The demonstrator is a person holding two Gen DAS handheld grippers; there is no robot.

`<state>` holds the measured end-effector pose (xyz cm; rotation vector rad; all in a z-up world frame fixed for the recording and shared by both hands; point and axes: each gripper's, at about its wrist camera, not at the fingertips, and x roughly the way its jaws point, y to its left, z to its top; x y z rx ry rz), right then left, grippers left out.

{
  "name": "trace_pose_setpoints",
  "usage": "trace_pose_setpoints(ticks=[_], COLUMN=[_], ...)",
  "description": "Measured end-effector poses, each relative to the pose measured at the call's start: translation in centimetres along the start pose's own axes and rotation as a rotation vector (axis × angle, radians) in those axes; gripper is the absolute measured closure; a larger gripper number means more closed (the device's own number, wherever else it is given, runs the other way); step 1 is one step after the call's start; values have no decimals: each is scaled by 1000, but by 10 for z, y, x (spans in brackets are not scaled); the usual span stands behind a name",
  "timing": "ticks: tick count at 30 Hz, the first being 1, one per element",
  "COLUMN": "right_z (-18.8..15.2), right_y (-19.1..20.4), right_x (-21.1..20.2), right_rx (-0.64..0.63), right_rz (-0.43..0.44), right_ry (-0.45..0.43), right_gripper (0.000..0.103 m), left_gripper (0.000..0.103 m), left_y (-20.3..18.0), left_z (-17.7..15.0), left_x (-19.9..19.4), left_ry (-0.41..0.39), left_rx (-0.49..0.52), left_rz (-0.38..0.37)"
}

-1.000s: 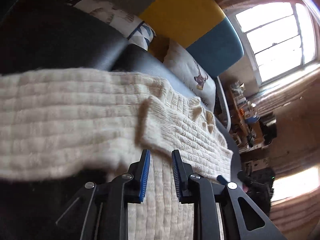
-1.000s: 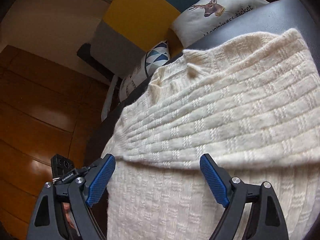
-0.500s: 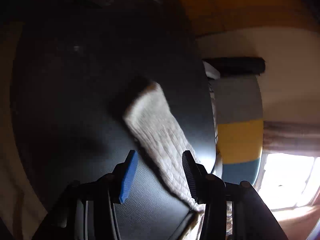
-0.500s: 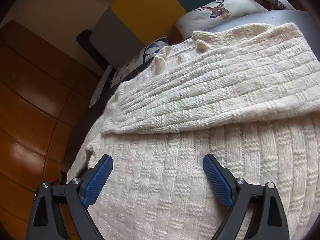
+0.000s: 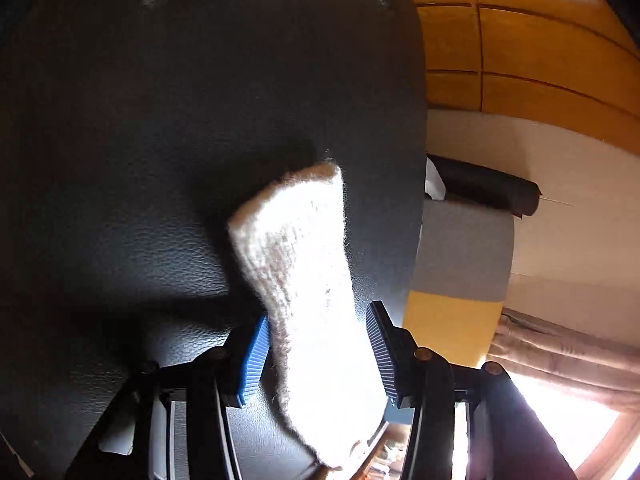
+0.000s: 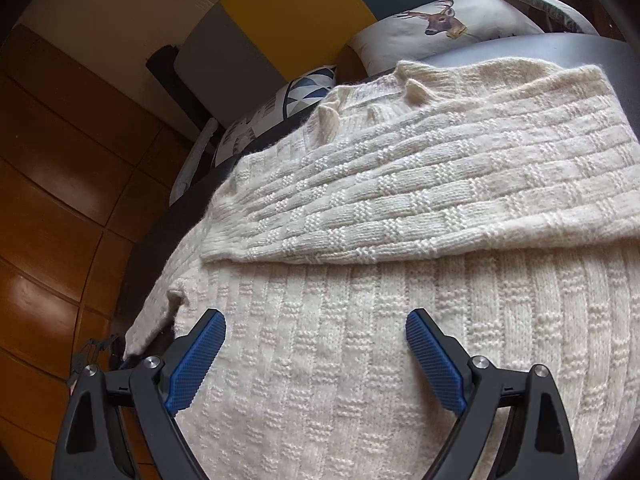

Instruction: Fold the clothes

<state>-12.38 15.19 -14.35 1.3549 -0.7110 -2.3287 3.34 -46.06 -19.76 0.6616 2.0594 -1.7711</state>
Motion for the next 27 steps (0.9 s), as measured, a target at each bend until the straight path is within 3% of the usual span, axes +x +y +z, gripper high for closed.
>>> trace_pose_setpoints(ticks=[5, 9, 13, 16, 22, 27], right_z=[13, 29, 51, 59, 53, 49], right_y=[42, 68, 67, 51, 36, 22], right_x=[12, 23, 45, 62, 71, 34], right_rx=[-166, -303, -347, -307, -276, -186], right_rz=[-12, -100, -276, -378, -347, -204], right_ry=[39, 25, 43, 65, 51, -23], right_gripper=[9, 9, 9, 9, 1, 2], left_gripper=[60, 95, 96, 96, 96, 96], left_y=[2, 3, -5, -26, -99, -156], left_z=[2, 14, 16, 8, -46, -128], left_x=[15, 18, 21, 27, 39, 70], left_ry=[26, 14, 1, 18, 128, 264], left_rx=[-31, 25, 81, 170, 344, 487], left_rz=[-20, 66, 57, 21, -146, -219])
